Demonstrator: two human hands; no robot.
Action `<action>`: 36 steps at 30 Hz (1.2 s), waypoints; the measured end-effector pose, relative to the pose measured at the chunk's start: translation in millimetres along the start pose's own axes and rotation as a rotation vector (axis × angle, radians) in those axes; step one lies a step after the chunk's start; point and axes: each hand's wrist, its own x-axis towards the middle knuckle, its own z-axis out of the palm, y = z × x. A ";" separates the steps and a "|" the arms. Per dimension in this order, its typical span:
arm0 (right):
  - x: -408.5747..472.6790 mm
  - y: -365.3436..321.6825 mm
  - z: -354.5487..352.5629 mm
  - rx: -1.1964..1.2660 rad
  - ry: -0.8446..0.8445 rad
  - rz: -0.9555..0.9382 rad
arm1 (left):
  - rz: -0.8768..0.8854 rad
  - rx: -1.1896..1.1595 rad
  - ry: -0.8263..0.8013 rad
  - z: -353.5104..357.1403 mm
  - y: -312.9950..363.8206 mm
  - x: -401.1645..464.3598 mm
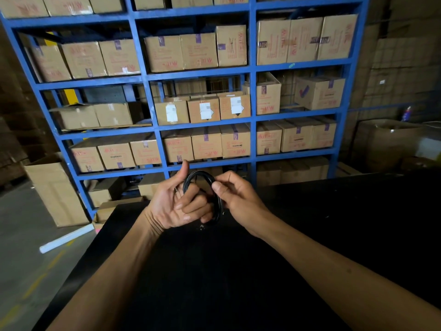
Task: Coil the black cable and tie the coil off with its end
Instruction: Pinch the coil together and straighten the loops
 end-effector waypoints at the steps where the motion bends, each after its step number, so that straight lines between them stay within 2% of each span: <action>1: 1.6 -0.1 -0.6 -0.012 0.030 -0.028 | 0.013 0.004 0.032 -1.6 0.1 -0.7; 4: 5.3 -2.9 -5.2 -0.026 0.095 -0.028 | 0.037 0.071 0.208 -9.9 -2.0 -6.0; 10: 11.1 -4.5 -16.4 -0.308 0.161 -0.118 | 0.024 0.322 0.692 -17.6 1.5 -7.0; 12: 11.4 -5.8 -18.4 -0.377 0.163 -0.155 | 0.061 0.438 0.806 -13.4 6.0 -5.9; 17: 15.9 -8.5 -21.2 -0.519 0.176 -0.256 | 0.083 0.720 0.842 7.5 6.2 3.1; 20: 16.2 -6.9 -20.7 -0.645 0.189 -0.307 | 0.085 0.750 0.968 16.4 0.2 13.6; 23: 13.7 -3.7 -19.5 -0.719 0.192 -0.313 | 0.042 0.744 1.004 21.5 -7.7 17.9; 29: 5.2 -2.0 -11.6 -0.728 0.104 -0.320 | 0.247 0.655 1.256 24.9 -30.6 35.7; 33: -0.4 -4.0 -14.3 -0.842 0.004 -0.287 | 0.372 0.648 1.263 25.1 -35.3 33.7; 36: -0.8 -5.4 -16.4 -0.875 0.015 -0.277 | 0.470 0.653 1.241 23.5 -36.5 36.2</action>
